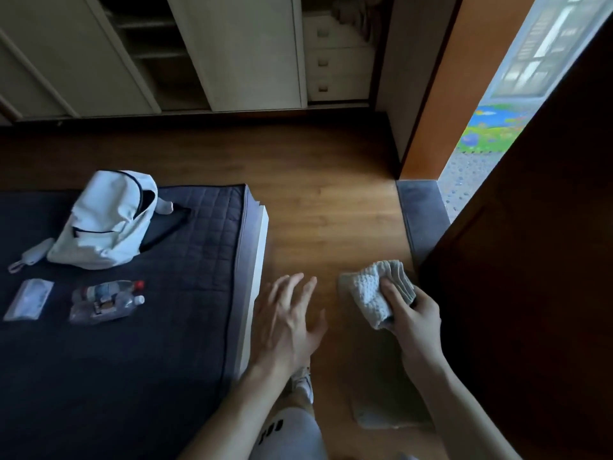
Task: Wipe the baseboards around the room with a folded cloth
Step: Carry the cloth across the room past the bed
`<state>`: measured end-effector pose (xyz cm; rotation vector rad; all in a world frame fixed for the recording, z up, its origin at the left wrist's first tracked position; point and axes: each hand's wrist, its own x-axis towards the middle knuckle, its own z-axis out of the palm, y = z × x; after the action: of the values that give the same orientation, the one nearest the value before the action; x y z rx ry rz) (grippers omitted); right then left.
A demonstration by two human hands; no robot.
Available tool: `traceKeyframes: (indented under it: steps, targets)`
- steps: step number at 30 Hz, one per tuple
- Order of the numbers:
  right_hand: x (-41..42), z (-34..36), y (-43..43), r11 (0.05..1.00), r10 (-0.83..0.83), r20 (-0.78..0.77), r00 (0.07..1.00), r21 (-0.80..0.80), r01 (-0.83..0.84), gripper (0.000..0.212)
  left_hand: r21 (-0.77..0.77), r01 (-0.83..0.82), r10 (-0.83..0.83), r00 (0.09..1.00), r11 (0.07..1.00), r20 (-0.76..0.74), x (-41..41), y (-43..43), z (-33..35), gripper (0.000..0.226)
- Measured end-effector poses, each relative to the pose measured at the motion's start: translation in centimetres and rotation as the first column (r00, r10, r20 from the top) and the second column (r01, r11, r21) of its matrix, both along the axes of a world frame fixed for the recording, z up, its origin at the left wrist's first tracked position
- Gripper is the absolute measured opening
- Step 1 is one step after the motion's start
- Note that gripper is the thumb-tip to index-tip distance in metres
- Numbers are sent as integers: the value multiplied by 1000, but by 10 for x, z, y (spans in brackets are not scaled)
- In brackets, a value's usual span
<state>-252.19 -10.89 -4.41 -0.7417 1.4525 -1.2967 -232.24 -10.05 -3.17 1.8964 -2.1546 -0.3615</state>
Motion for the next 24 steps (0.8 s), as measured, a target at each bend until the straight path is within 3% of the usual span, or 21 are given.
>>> traceKeyframes:
  steps: [11, 24]
  targets:
    - [87, 20, -198, 999, -38, -33, 999, -2, 37, 19, -53, 69, -69, 998, 996, 1, 86, -210, 12, 57]
    - [119, 14, -358, 1000, -2, -33, 999, -1, 2, 18, -97, 64, -62, 998, 993, 25, 118, -368, 2, 55]
